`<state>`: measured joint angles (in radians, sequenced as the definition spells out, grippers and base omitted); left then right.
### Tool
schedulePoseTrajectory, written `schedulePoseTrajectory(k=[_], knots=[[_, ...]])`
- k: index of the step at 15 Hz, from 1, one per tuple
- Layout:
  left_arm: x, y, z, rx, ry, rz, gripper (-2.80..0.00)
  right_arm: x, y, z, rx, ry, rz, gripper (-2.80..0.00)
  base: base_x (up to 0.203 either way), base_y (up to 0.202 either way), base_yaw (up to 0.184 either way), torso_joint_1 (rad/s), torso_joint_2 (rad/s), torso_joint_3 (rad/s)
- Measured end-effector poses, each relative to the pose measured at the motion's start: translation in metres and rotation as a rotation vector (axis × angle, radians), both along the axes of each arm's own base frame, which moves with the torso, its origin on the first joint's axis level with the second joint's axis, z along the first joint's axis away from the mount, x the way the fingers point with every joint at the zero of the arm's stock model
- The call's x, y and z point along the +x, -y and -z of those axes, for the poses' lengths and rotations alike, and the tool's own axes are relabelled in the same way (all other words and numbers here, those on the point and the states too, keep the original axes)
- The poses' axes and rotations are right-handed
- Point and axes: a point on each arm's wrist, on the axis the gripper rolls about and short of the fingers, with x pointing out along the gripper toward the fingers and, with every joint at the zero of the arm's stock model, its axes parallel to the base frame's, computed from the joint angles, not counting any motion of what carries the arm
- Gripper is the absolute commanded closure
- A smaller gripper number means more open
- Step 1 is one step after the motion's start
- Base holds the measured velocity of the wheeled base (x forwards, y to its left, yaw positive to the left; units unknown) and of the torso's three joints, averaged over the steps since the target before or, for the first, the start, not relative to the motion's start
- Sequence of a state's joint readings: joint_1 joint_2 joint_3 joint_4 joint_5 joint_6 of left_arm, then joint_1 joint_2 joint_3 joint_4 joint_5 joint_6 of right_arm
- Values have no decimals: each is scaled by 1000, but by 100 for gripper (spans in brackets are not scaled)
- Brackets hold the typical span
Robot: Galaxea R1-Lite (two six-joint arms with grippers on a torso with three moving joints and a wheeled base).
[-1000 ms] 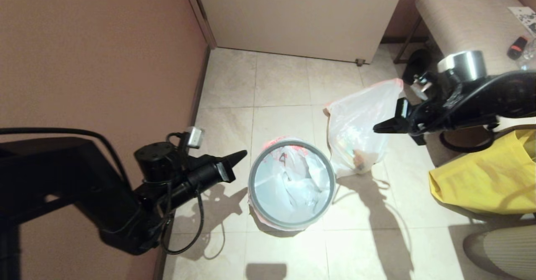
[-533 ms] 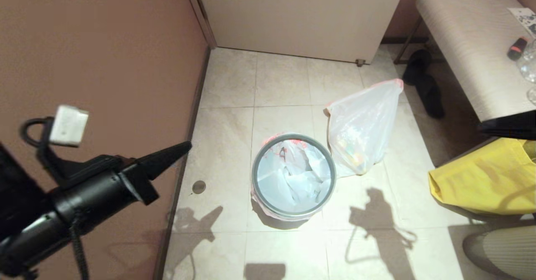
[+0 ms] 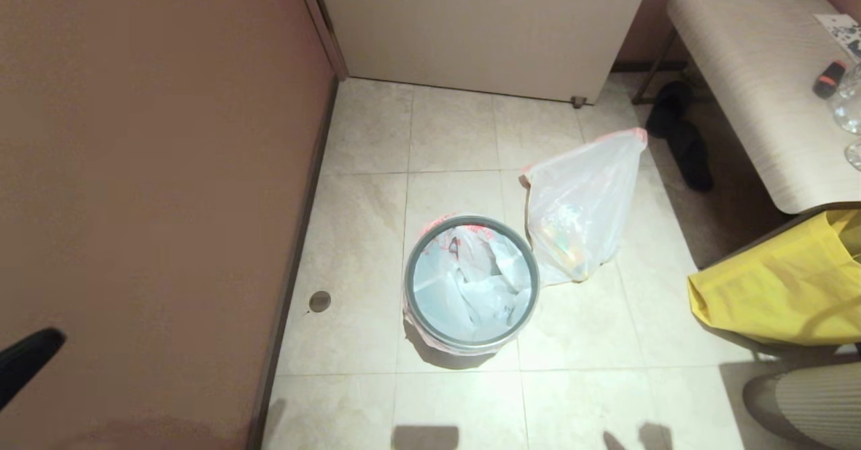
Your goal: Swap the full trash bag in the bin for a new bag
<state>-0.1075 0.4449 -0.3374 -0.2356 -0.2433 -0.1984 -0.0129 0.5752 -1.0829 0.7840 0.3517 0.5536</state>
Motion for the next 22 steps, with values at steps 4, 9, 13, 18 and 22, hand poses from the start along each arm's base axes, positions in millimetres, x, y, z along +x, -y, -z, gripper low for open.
schedulePoseTrajectory(k=[4,9,13,18,22], knots=[[-56,-2,42,31,-81,-73,0,-48,-2,33,-51,80,4,0,0,0,0,0,0,0],[-58,-2,81,184,-84,-161,0,-64,1,94,-271,148,-24,0,0,0,0,0,0,0],[-43,-4,102,204,-27,-233,0,-39,4,147,-510,196,51,0,0,0,0,0,0,0],[-36,-6,121,261,-79,-352,0,2,7,188,-568,346,199,0,0,0,0,0,0,0],[-35,-6,122,263,-68,-359,0,13,8,205,-572,357,269,0,0,0,0,0,0,0]])
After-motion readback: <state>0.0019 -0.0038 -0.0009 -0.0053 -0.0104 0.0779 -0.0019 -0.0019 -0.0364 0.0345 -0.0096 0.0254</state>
